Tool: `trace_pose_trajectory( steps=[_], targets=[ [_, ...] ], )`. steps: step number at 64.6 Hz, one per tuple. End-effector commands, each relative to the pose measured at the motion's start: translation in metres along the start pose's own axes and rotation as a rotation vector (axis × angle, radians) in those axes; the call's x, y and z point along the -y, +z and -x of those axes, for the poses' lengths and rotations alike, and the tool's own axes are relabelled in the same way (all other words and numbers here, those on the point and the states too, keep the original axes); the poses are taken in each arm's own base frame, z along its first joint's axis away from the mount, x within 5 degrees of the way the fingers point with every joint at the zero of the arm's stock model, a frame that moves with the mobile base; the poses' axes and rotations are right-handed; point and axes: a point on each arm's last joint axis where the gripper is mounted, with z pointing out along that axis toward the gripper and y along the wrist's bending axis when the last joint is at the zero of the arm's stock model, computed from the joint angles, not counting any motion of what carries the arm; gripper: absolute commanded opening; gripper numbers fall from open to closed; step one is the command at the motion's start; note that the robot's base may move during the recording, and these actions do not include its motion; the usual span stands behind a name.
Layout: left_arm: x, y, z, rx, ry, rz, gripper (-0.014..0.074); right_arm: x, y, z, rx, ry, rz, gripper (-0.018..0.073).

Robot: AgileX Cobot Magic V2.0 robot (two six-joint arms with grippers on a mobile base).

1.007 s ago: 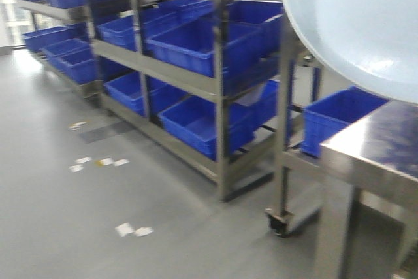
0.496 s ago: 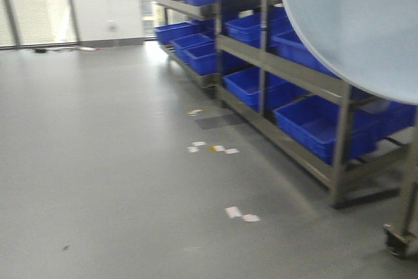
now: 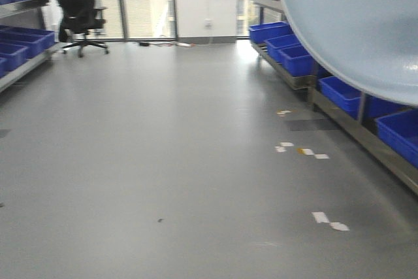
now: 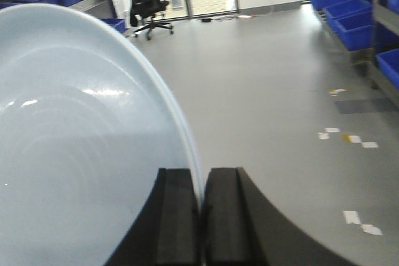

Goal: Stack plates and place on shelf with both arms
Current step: 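Drive the base away from the table holding the plates in the right gripper, then drive forward across the room holding the plates in the right gripper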

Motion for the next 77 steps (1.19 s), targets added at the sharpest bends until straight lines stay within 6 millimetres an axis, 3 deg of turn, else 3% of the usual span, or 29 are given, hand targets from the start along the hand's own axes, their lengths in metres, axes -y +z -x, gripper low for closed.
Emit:
trace_pose_trajectory(
  steps=[1,77],
  targets=[
    [-0.0027,-0.0011,0.0179,0.112,-0.005,0.020,0.0080,-0.0025,-0.0015,0.0207,0.135,-0.008,0.008,0.0048],
    [-0.0027,-0.0011,0.0179,0.112,-0.005,0.020,0.0080,-0.0025,-0.0015,0.0207,0.135,-0.008,0.008,0.0048]
  ],
)
